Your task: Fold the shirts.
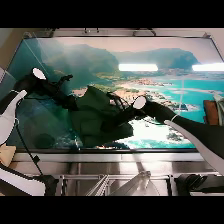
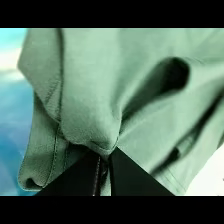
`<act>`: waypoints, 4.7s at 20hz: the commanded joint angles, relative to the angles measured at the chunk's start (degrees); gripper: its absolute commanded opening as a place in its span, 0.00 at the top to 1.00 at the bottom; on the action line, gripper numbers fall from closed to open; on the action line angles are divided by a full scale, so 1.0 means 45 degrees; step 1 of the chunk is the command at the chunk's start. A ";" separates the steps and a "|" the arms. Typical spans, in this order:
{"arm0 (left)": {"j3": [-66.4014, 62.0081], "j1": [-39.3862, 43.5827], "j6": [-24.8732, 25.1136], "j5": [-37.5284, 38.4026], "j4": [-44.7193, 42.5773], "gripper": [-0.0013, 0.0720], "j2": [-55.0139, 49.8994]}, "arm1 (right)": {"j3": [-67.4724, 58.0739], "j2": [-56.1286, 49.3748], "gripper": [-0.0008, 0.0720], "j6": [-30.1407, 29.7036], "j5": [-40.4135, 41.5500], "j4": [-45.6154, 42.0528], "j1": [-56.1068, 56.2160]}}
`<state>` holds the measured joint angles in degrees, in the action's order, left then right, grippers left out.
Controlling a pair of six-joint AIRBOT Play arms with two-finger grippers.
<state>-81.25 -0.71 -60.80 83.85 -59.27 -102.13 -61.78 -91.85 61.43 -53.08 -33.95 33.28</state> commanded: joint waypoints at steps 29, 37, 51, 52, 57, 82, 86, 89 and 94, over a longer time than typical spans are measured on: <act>-0.0296 0.0219 0.0364 0.0525 0.0175 0.95 0.0491 | -0.1044 -0.0534 0.96 -0.1064 -0.0874 -0.0743 -0.1724; -0.2977 -0.2599 -0.0121 0.1860 0.3245 0.95 0.5105 | -0.2924 0.6722 0.96 -0.1175 -0.1239 -0.0729 -0.6747; 0.1433 0.0461 -0.1190 0.0092 0.4886 0.94 1.1948 | -0.1656 1.1618 0.96 -0.0937 -0.4017 0.0753 -0.8456; 0.2487 0.0996 -0.1141 -0.0670 0.4206 0.94 1.2089 | -0.0850 1.1307 0.96 -0.0942 -0.4197 0.1005 -0.8446; 0.6178 0.2108 -0.0855 -0.3405 0.1928 0.94 1.0380 | 0.2798 0.8592 0.96 -0.1384 -0.3526 0.1112 -0.8252; 0.4784 0.1185 -0.0097 -0.3453 0.0845 0.88 0.2487 | 0.4279 0.2730 0.30 0.0559 -0.0539 -0.2181 -0.6241; 0.4333 0.1185 -0.0024 -0.2569 0.0889 0.94 0.2497 | 0.4279 0.2696 0.40 0.0699 -0.0486 -0.2176 -0.6237; 0.4352 0.1345 0.0403 -0.2181 0.1802 0.94 0.2497 | 0.4279 0.2696 0.45 0.1073 -0.0228 -0.2171 -0.6237; 0.4347 0.1739 0.1331 -0.2103 0.2764 0.94 0.2497 | 0.4187 0.2710 0.95 0.1107 -0.0651 -0.2069 -0.6241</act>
<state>-61.56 6.46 -56.90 73.49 -49.06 -90.87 -42.61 -79.66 66.06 -54.54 -43.64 5.15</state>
